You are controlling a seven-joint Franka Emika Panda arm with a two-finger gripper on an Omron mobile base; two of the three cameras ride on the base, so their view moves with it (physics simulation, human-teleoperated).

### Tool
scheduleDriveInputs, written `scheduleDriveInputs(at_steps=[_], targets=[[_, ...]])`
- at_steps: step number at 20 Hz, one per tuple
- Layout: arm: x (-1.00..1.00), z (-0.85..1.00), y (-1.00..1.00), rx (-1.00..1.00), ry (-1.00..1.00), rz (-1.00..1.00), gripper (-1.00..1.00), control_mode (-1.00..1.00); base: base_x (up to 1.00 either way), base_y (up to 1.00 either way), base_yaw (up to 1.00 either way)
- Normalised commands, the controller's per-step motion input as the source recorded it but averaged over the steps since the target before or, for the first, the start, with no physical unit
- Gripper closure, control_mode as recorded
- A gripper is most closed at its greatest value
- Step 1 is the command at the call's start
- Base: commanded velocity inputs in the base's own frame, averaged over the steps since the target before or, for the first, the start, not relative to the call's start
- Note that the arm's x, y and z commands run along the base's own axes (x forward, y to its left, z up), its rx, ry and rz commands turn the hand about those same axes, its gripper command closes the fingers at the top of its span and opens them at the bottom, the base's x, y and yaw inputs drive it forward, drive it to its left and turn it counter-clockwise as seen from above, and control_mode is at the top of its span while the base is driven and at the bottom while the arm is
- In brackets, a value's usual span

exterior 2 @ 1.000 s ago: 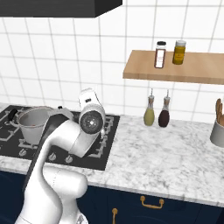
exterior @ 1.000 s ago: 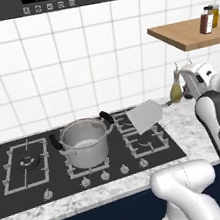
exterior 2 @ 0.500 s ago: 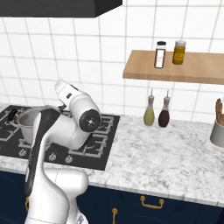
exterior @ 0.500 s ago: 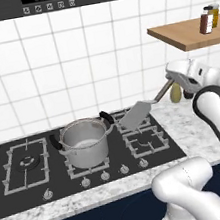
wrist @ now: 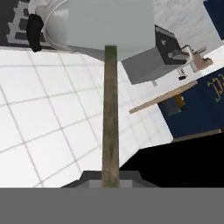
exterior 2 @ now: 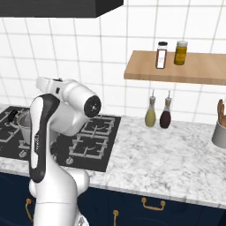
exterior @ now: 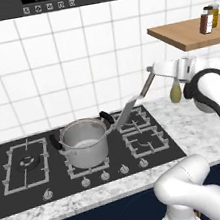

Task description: Put the lime and carrot in the pot. Retrieve the spatula and lightly stir the vegetables in the pot.

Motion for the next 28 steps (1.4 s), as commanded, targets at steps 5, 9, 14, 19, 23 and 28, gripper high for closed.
scheduleDriveInputs(at_steps=[5,9,14,19,23,28], targets=[[-0.11,0.28,0.60,-0.33,-0.31,0.18,1.00,-1.00,0.00,0.00,0.00],[0.00,0.00,0.55,-0.08,-0.02,0.00,1.00,-1.00,0.00,0.00,0.00],[0.00,0.00,0.45,-0.13,-0.11,0.00,1.00,-1.00,0.00,0.00,0.00],[0.00,0.00,0.25,-0.06,0.00,0.00,1.00,-1.00,0.00,0.00,0.00],[0.01,0.00,0.25,-0.07,0.00,0.00,1.00,-1.00,0.00,0.00,0.00],[0.00,0.00,0.14,-0.04,0.00,0.00,1.00,-1.00,0.00,0.00,0.00]])
